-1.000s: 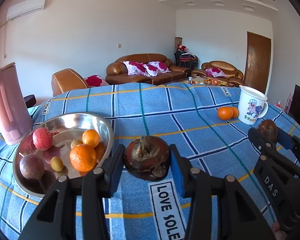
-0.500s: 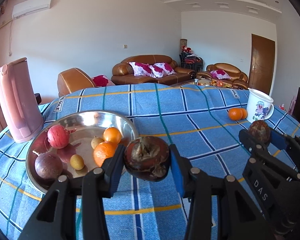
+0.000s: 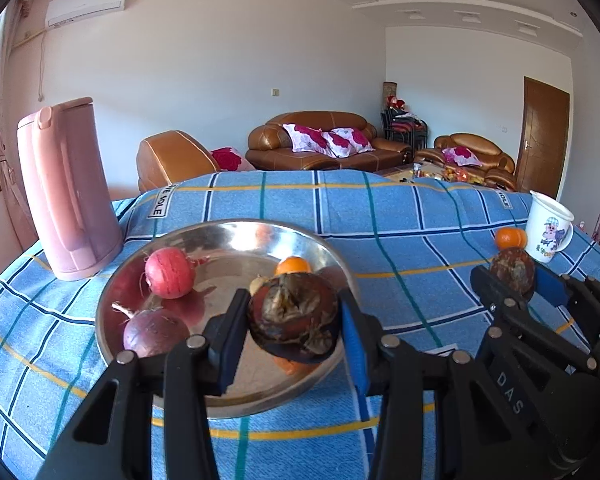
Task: Organize fruits
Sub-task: 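Carry both brown mangosteens in the tools over the steel bowl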
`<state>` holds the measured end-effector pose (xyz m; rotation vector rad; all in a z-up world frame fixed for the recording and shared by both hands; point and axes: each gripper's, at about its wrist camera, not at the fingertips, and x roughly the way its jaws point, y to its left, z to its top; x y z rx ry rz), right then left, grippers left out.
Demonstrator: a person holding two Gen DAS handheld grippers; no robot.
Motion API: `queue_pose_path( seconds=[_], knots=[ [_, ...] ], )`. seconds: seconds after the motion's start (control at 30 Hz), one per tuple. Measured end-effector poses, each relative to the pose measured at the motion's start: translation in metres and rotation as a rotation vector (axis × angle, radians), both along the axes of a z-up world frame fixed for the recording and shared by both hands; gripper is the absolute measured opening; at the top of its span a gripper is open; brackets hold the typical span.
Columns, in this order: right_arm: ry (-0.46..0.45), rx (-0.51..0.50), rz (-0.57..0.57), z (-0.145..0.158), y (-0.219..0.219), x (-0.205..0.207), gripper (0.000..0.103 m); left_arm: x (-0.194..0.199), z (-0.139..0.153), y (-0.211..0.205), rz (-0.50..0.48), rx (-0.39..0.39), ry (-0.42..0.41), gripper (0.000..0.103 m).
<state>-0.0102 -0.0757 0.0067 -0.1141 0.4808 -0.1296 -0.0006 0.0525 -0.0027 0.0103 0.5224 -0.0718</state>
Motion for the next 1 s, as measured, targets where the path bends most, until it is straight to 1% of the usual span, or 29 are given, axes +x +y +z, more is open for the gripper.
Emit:
queue_pose_path(
  seconds=[0.33,0.47,0.5,0.73,0.9,1.0],
  knots=[
    [-0.01,0.004,0.061,0.001,0.036,0.013,0.043,0.014,0.002,0.049,0.07,-0.025,0.002,0.046],
    [-0.01,-0.003,0.094,0.0,0.052,0.023,0.043,0.021,0.002,0.069,0.107,-0.047,0.008,0.046],
    [-0.019,0.008,0.104,0.0,0.054,0.024,0.043,0.023,0.002,0.074,0.116,-0.05,0.009,0.046],
    [0.007,0.047,0.187,-0.004,0.084,0.052,0.043,0.038,0.001,0.103,0.166,-0.065,0.022,0.046],
    [0.056,0.072,0.242,-0.009,0.101,0.078,0.043,0.048,-0.006,0.122,0.199,-0.102,0.056,0.046],
    [0.094,0.105,0.252,-0.013,0.105,0.093,0.043,0.055,-0.008,0.126,0.214,-0.096,0.076,0.046]
  ],
)
